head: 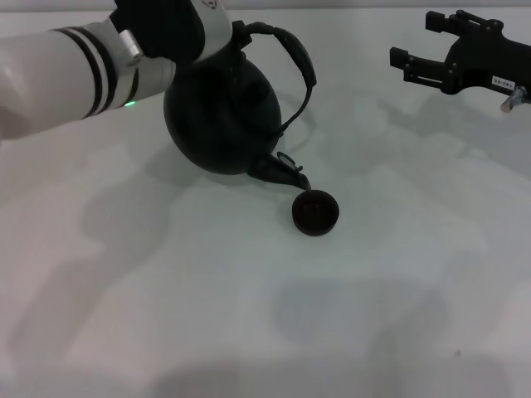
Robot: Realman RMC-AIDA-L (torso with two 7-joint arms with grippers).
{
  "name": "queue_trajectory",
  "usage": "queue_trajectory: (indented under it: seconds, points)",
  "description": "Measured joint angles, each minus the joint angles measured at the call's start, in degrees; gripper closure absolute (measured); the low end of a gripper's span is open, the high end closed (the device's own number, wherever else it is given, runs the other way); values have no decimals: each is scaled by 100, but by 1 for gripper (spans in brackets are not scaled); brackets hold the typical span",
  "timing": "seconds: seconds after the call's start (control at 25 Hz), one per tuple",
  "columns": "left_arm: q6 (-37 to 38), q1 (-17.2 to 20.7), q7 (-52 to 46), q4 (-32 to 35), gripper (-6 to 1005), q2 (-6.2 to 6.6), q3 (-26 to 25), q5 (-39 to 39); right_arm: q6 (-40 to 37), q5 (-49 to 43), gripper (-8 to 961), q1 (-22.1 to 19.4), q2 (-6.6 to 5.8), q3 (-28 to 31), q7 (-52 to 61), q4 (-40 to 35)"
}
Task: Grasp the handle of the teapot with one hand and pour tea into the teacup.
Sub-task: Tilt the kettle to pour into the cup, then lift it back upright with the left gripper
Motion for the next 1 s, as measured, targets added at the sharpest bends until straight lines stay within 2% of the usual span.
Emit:
queue_trajectory:
  seconds: [0.76, 1.0]
  points:
    - [97, -277, -78, -29, 906, -1, 281, 334, -13, 0, 106, 6, 0, -2, 0, 1]
    - [107, -344, -329, -28, 906, -1, 403, 710, -42, 0, 106, 15, 0, -2, 0, 1]
